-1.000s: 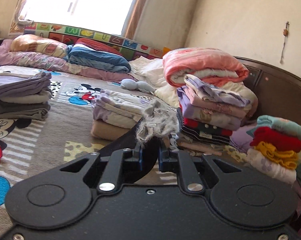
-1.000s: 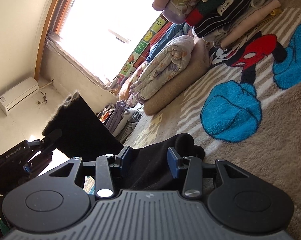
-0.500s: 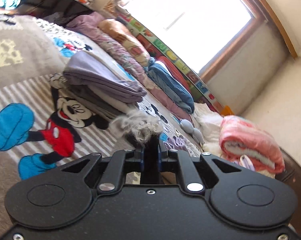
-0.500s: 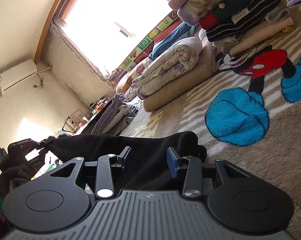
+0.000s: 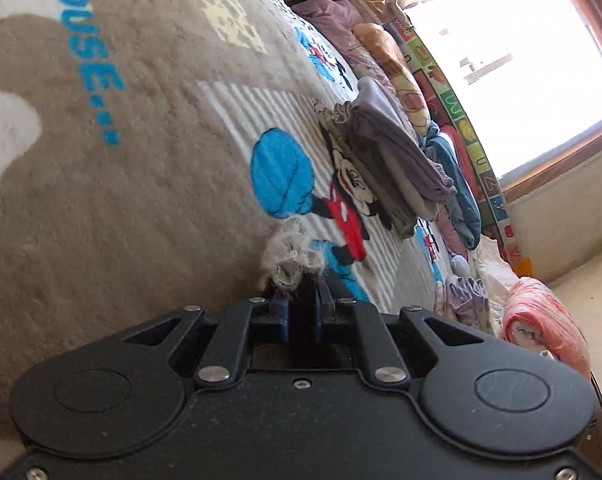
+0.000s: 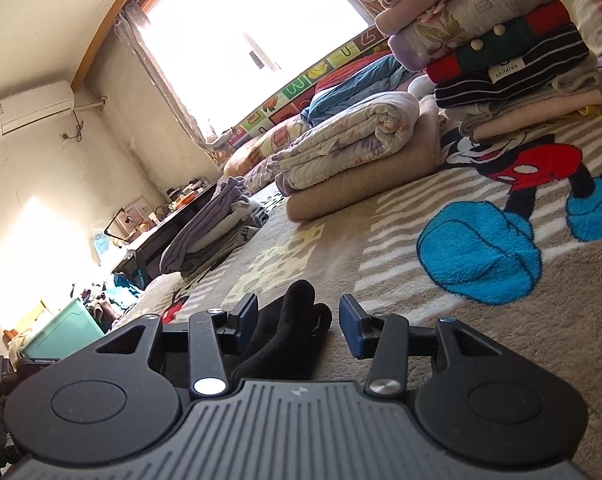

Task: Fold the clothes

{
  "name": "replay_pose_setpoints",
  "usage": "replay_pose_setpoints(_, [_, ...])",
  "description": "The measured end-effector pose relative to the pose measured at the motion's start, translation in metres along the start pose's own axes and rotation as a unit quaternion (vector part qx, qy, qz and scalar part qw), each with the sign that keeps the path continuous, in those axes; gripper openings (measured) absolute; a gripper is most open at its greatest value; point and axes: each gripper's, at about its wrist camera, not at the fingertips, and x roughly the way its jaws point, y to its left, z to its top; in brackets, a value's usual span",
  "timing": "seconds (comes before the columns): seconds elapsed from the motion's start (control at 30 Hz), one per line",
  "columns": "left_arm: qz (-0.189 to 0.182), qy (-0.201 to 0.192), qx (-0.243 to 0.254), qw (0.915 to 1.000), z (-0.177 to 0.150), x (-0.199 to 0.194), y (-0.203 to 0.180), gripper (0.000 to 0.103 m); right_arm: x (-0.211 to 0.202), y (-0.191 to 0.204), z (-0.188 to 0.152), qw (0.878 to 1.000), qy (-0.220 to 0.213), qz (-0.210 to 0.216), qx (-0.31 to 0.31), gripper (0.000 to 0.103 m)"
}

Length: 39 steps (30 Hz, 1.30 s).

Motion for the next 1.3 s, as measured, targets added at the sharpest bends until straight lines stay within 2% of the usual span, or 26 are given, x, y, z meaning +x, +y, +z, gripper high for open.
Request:
replay_pose_setpoints(0.07, [0.01, 0.009, -0.014, 0.9998, -0.004, 0.001, 0.017, 0.009, -0.004, 0.022, 0.0, 1.0, 0.002, -0.003, -0.022, 0.045])
replay_pose_setpoints(0.13, [0.012, 0.018, -0.03, 0.9993, -0.007, 0.002, 0.031, 0.009, 0.002, 0.056, -0.002, 0.998, 0.021, 0.011, -0.054, 0.045])
replay_pose_setpoints(0.2, [0.0, 0.024, -0.044, 0.9988, -0.006, 0.001, 0.037, 0.017, 0.015, 0.091, -0.007, 0.994, 0.05, 0.031, -0.088, 0.045])
replay_pose_setpoints(0.3, [-0.007, 0.026, -0.04, 0.9989, -0.003, 0.0, 0.036, 0.019, 0.055, 0.14, -0.022, 0.984, 0.109, 0.054, -0.134, 0.039])
replay_pose_setpoints(0.4, [-0.009, 0.026, -0.042, 0.9987, -0.002, 0.0, 0.039, 0.019, 0.093, 0.181, -0.036, 0.971, 0.15, 0.063, -0.174, 0.036])
replay_pose_setpoints(0.47, [-0.011, 0.028, -0.047, 0.9984, -0.001, 0.0, 0.041, 0.02, 0.118, 0.2, -0.044, 0.964, 0.173, 0.053, -0.193, 0.035])
replay_pose_setpoints(0.53, [-0.012, 0.03, -0.053, 0.9981, 0.0, 0.0, 0.042, 0.023, 0.143, 0.205, -0.055, 0.954, 0.204, 0.033, -0.217, 0.035])
replay_pose_setpoints(0.63, [-0.006, 0.028, -0.046, 0.9985, -0.003, -0.002, 0.039, 0.025, 0.157, 0.208, -0.08, 0.94, 0.223, 0.01, -0.258, 0.035])
replay_pose_setpoints(0.77, [0.004, 0.025, -0.034, 0.9991, -0.007, -0.004, 0.035, 0.027, 0.152, 0.214, -0.078, 0.934, 0.233, 0.0, -0.27, 0.035])
replay_pose_setpoints(0.87, [0.008, 0.021, -0.029, 0.9993, -0.01, -0.008, 0.031, 0.035, 0.148, 0.222, -0.071, 0.936, 0.24, 0.001, -0.259, 0.036])
replay_pose_setpoints(0.97, [0.009, 0.013, -0.03, 0.9994, -0.016, -0.014, 0.026, 0.044, 0.149, 0.229, -0.059, 0.944, 0.229, 0.013, -0.237, 0.035])
replay_pose_setpoints(1.03, [0.013, 0.013, -0.02, 0.9996, -0.019, -0.011, 0.022, 0.047, 0.154, 0.236, -0.05, 0.948, 0.216, 0.017, -0.233, 0.035])
replay_pose_setpoints(1.13, [0.019, 0.012, -0.008, 0.9997, -0.021, -0.006, 0.018, 0.047, 0.171, 0.241, -0.05, 0.947, 0.22, 0.023, -0.233, 0.036])
replay_pose_setpoints(1.17, [0.02, 0.011, -0.005, 0.9997, -0.021, -0.005, 0.017, 0.047, 0.176, 0.242, -0.056, 0.943, 0.227, 0.025, -0.242, 0.036])
replay_pose_setpoints(1.27, [0.032, 0.007, 0.021, 0.9992, -0.026, -0.002, 0.013, 0.047, 0.185, 0.248, -0.088, 0.918, 0.259, 0.025, -0.298, 0.039])
replay_pose_setpoints(1.3, [0.04, 0.005, 0.038, 0.9985, -0.029, -0.001, 0.01, 0.047, 0.182, 0.248, -0.09, 0.919, 0.253, 0.025, -0.301, 0.039])
